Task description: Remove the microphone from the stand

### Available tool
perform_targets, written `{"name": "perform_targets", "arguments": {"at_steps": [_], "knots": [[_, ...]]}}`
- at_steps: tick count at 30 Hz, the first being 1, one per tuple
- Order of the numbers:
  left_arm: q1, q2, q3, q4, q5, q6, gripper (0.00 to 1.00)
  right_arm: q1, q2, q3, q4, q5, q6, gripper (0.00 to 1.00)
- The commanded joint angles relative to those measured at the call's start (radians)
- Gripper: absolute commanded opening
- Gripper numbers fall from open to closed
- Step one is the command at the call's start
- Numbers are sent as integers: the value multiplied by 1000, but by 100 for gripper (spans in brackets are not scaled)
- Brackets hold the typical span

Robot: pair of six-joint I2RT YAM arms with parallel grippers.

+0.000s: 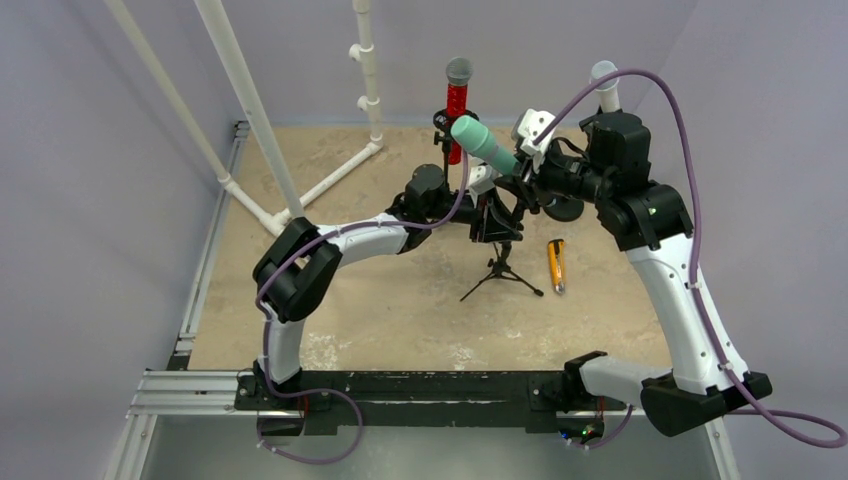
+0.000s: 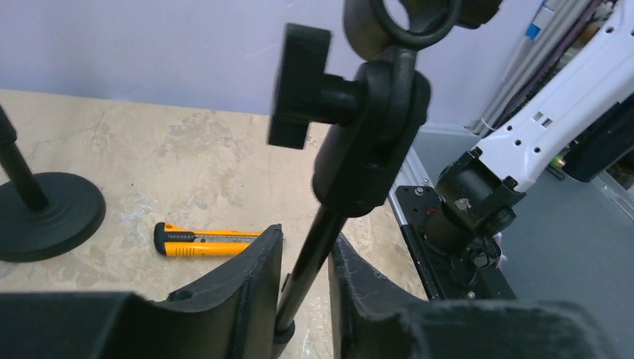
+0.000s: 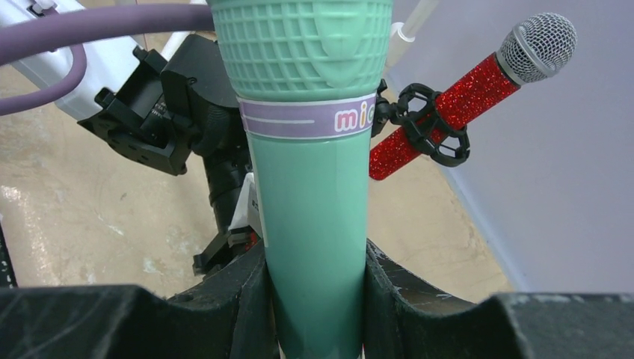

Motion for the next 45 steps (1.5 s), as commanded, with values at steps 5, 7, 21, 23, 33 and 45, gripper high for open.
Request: {"name": "perform_targets", "arguments": {"at_steps": [5,7,21,23,33,45], "knots": [[-13,7,26,96,54,-29,0,5,-22,-9,-28,8,57,0],[-14,1,19,76,54,-13,0,4,-17,-2,-28,2,57,0],[-16,-35,-103,93,29,62,0,29,53,64,3,-144,126,0],[-16,-37,-106,73,27,79,0,43,63,62,2,-167,124,0],[-17,-57,-101,-59,12,170,0,88,103,95,-14,-223,109,0],[-38,-61,-77,-183,0,236,0,98,110,114,-16,-343,151,0]]}}
